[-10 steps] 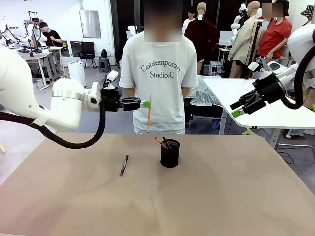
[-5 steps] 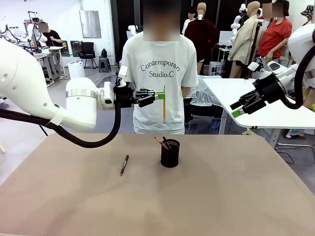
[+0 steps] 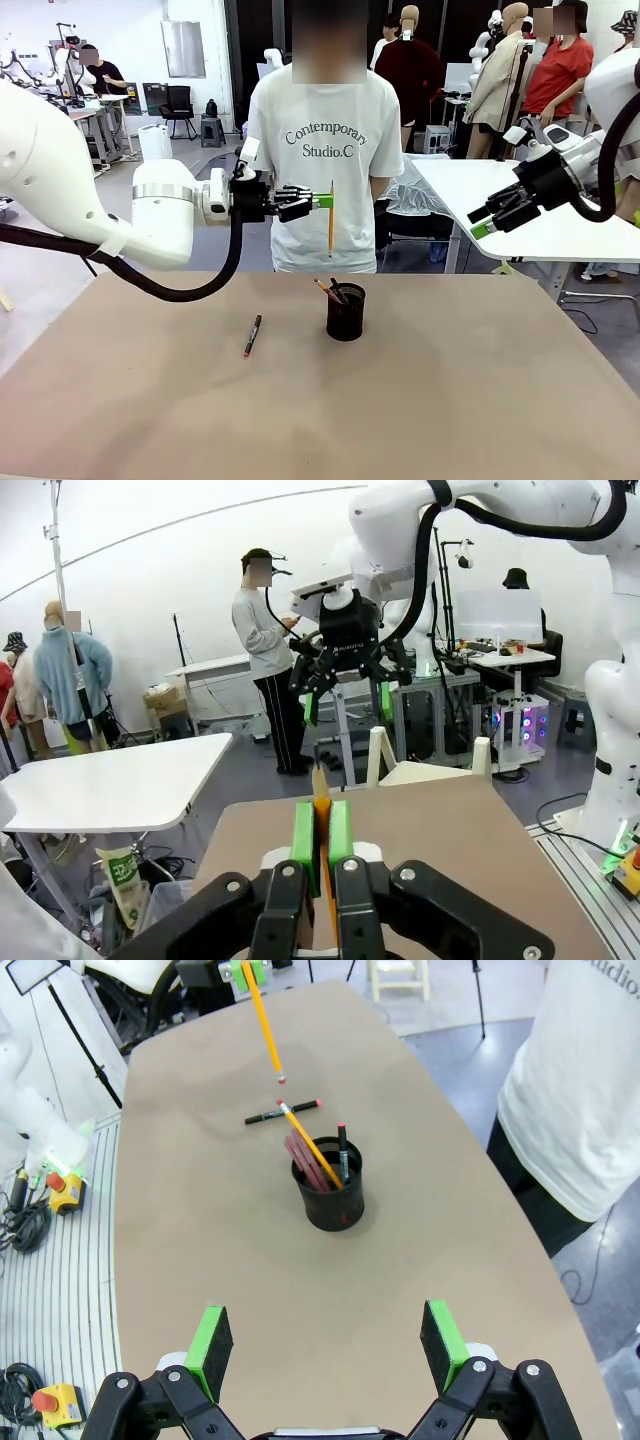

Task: Place the pens into the pen holder.
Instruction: Pick up a writing instrument from the table and place it into the Pen holder.

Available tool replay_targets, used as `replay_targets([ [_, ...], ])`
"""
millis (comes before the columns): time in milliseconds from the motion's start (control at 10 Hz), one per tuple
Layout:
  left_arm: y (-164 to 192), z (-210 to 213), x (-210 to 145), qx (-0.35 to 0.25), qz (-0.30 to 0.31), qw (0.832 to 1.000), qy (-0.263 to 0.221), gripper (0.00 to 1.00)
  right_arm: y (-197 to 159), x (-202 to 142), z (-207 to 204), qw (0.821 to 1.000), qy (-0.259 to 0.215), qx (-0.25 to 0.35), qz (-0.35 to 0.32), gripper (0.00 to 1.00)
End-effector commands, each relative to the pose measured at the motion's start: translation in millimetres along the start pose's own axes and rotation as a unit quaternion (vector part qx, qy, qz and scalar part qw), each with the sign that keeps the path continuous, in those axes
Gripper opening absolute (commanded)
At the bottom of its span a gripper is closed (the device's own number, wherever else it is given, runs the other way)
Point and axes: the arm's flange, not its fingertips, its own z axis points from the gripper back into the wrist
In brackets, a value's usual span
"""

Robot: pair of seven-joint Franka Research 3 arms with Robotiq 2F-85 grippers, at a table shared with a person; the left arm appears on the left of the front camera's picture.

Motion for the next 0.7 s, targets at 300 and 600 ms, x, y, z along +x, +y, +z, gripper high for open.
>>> replay_targets([
  [300, 13, -23, -47, -0.026, 0.008, 1.0, -0.013, 0.0, 1, 2, 1, 1.0, 0.0, -0.001, -0.003, 1.0],
  [600, 25, -32, -78, -0.035, 0.013, 0.999, -0.005, 0.0, 1, 2, 1, 1.0, 0.0, -0.001, -0.003, 1.0],
])
